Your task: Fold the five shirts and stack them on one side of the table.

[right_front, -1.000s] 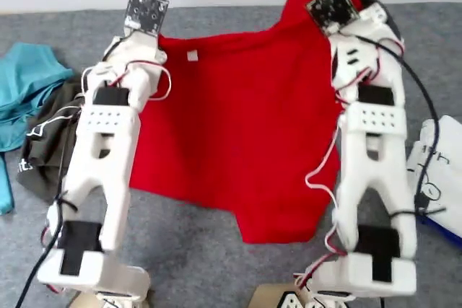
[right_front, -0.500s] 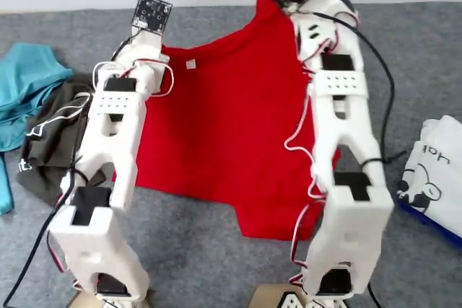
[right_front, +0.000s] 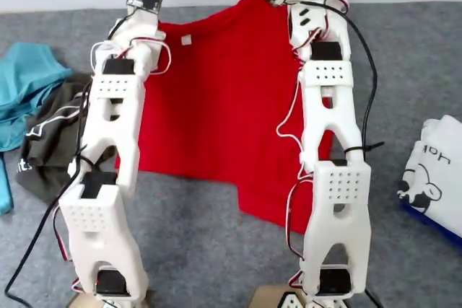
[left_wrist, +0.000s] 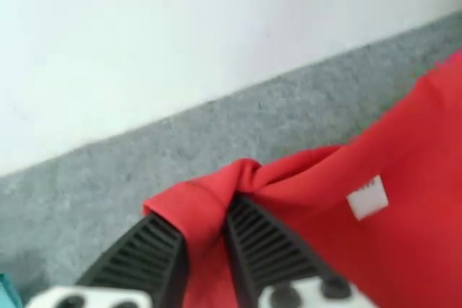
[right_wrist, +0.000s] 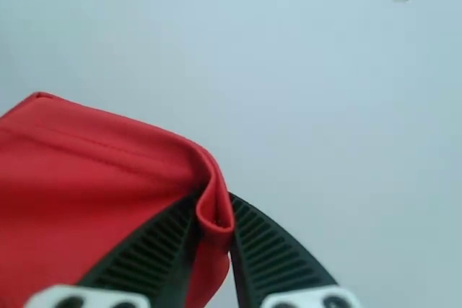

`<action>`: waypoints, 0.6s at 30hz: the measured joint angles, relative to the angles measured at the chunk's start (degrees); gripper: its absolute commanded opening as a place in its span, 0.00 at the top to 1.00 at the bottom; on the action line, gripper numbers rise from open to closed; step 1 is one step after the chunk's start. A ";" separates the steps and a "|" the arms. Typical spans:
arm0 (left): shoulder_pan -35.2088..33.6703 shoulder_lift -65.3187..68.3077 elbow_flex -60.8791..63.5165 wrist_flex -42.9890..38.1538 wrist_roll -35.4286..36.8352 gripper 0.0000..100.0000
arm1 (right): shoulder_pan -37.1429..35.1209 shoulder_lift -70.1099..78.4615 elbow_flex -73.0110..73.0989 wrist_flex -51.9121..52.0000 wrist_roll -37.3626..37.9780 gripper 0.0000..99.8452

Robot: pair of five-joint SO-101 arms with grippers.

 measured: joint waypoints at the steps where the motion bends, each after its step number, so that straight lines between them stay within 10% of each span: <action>1: 0.00 0.44 -0.53 0.79 0.00 1.00 | 0.00 0.62 -1.14 0.09 0.18 0.99; 18: 0.00 0.88 -1.49 19.43 -3.43 1.00 | 0.00 1.58 -19.87 37.71 -3.43 0.99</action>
